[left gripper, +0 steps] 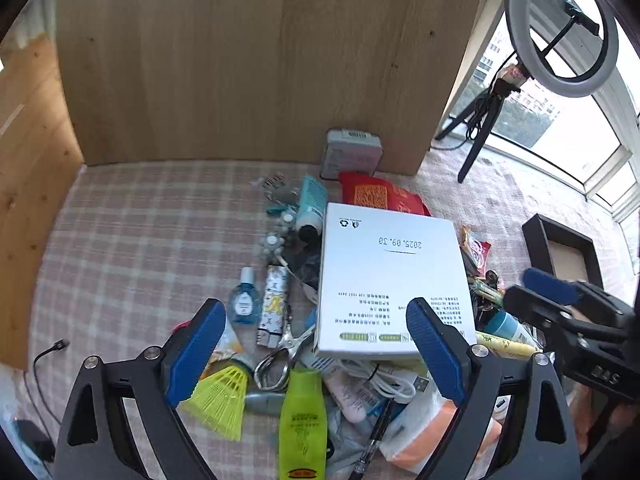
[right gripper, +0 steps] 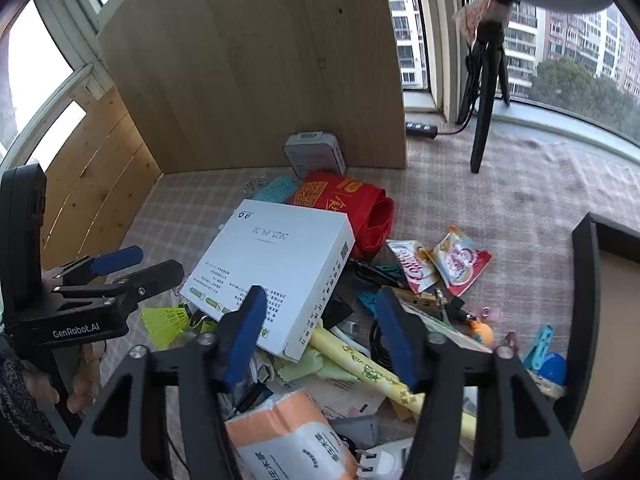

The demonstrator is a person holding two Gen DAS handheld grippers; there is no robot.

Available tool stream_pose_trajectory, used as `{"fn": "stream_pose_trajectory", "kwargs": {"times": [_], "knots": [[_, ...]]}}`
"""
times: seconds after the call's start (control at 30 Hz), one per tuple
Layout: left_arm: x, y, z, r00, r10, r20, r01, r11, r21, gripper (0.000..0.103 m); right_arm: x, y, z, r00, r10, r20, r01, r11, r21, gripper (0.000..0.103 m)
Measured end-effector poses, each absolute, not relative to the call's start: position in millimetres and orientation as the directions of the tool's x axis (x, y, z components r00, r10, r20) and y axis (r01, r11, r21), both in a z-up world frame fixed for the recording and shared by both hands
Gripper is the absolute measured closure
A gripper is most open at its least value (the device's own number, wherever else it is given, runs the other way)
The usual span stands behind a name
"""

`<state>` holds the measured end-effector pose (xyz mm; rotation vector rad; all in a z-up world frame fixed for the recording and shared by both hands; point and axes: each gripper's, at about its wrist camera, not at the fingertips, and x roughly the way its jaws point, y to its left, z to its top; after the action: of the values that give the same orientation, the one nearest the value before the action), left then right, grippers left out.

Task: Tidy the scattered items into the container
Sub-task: 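Reach both grippers toward the white box on the pile, then grasp the white box with the right gripper and drop it into the tray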

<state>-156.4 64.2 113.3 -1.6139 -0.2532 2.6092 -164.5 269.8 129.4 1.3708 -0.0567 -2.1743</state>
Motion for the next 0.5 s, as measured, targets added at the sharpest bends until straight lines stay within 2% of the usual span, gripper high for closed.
{"fn": "stream_pose_trajectory", "kwargs": {"times": [0.1,0.2,0.33,0.4,0.43,0.5], "knots": [[-168.9,62.3,100.0,-0.402,0.205,-0.892,0.021,-0.972,-0.233,0.022,-179.8,267.0,112.4,-0.27,-0.484,-0.832,0.386,-0.847,0.367,0.051],[-177.4,65.0,90.5,-0.374,0.228,-0.899,0.006,-0.969,-0.249,0.023,-187.4,262.7,100.2,-0.233,-0.486,-0.842,0.37,-0.845,0.385,0.051],[-184.0,68.9,79.1,-0.32,0.308,-0.896,-0.014,-0.947,-0.321,0.036,-191.4,259.0,91.9,-0.19,-0.516,-0.835,0.355,-0.829,0.432,0.054],[-182.9,74.2,75.0,-0.304,0.349,-0.886,-0.023,-0.933,-0.359,0.041,-193.2,259.3,90.4,-0.17,-0.544,-0.821,0.349,-0.813,0.466,0.061],[-181.5,76.3,75.1,-0.298,0.365,-0.882,-0.023,-0.927,-0.375,0.041,-194.3,257.3,90.1,-0.157,-0.559,-0.814,0.349,-0.802,0.484,0.069],[-177.8,82.4,78.4,-0.311,0.348,-0.884,-0.027,-0.933,-0.358,0.041,-191.0,253.8,93.0,-0.176,-0.545,-0.819,0.363,-0.81,0.461,0.071]]}}
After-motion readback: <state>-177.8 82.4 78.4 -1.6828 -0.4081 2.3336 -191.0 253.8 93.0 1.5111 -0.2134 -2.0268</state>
